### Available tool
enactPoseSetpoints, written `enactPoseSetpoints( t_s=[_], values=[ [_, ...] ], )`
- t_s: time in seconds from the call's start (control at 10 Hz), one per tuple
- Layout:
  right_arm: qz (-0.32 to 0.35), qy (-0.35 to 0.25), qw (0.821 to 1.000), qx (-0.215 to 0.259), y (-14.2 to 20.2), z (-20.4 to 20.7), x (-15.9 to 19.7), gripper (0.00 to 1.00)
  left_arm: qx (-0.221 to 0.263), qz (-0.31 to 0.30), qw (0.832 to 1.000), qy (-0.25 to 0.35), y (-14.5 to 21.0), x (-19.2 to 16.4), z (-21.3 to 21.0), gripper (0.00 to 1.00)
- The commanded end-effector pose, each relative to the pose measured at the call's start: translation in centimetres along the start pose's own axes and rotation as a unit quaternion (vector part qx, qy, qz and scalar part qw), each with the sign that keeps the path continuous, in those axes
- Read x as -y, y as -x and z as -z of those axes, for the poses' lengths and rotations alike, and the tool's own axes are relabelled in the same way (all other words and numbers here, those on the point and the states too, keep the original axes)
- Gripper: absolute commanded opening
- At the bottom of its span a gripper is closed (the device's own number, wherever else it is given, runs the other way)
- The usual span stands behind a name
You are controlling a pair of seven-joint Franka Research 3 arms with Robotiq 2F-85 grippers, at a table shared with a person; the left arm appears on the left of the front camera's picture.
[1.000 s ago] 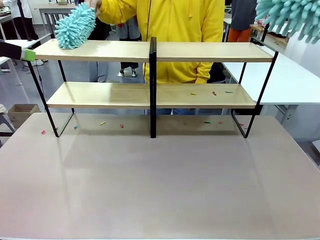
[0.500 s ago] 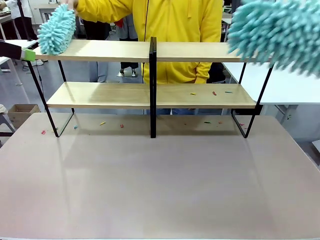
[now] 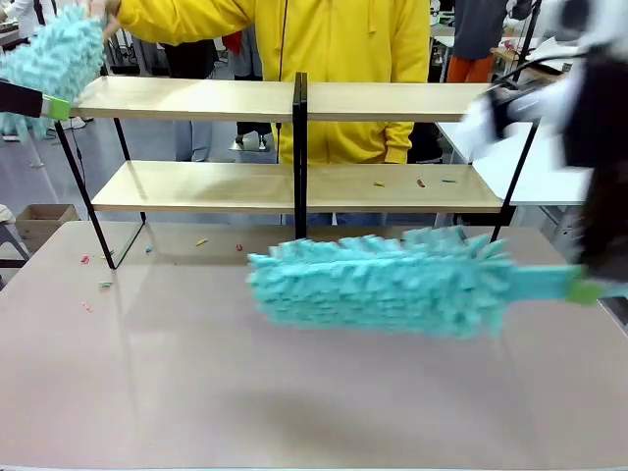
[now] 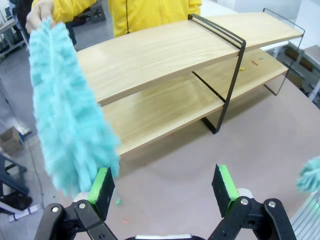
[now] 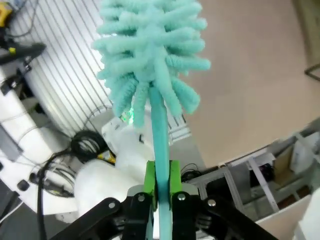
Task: Clean the shelves.
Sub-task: Clean another randomly selected level of the Shelf with the Duster.
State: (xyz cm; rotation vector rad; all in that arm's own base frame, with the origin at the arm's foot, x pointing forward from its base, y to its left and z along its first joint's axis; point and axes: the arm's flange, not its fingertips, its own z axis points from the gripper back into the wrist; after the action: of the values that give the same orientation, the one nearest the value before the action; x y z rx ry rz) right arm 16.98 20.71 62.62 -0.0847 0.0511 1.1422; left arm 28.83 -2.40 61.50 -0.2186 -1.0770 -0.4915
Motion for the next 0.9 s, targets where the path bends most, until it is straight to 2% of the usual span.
enactPoseSetpoints(
  t_s=[0.0, 0.1, 0.2, 0.3, 0.4, 0.5, 0.6, 0.7, 0.8],
  values=[
    [-0.047, -0.036, 0.998, 0.003, -1.2, -1.5, 0.3, 0.12, 0.000, 0.010, 1.000, -0.001, -0.1, -0.2, -0.1, 1.00],
    [0.000, 0.000, 1.000, 0.000, 0.0, 0.0, 0.0, 0.12, 0.000, 0.010, 1.000, -0.001, -0.1, -0.2, -0.1, 1.00],
    [0.000, 0.000, 1.000, 0.000, 0.0, 0.0, 0.0, 0.12, 0.000, 0.010, 1.000, -0.001, -0.1, -0.2, -0.1, 1.00],
    [-0.026, -0.009, 1.000, -0.011, -2.6, 0.8, -0.9, 0.12, 0.000, 0.010, 1.000, -0.001, -0.1, -0.2, -0.1, 1.00],
    [0.042, 0.035, 0.998, -0.042, -2.2, -0.3, -1.4, 0.12, 0.000, 0.010, 1.000, -0.001, -0.1, -0.2, -0.1, 1.00],
    [0.095, 0.026, 0.990, -0.097, -6.3, 1.1, -0.6, 0.12, 0.000, 0.010, 1.000, -0.001, -0.1, -0.2, -0.1, 1.00],
    [0.101, 0.015, 0.988, -0.115, -10.8, 3.3, 0.5, 0.12, 0.000, 0.010, 1.000, -0.001, -0.1, -0.2, -0.1, 1.00],
    [0.157, 0.021, 0.978, -0.134, -14.9, 5.5, 1.6, 0.12, 0.000, 0.010, 1.000, -0.001, -0.1, -0.2, -0.1, 1.00],
    [0.163, 0.000, 0.981, -0.106, -17.4, 6.5, 2.2, 0.12, 0.000, 0.010, 1.000, -0.001, -0.1, -0.2, -0.1, 1.00]
  ],
)
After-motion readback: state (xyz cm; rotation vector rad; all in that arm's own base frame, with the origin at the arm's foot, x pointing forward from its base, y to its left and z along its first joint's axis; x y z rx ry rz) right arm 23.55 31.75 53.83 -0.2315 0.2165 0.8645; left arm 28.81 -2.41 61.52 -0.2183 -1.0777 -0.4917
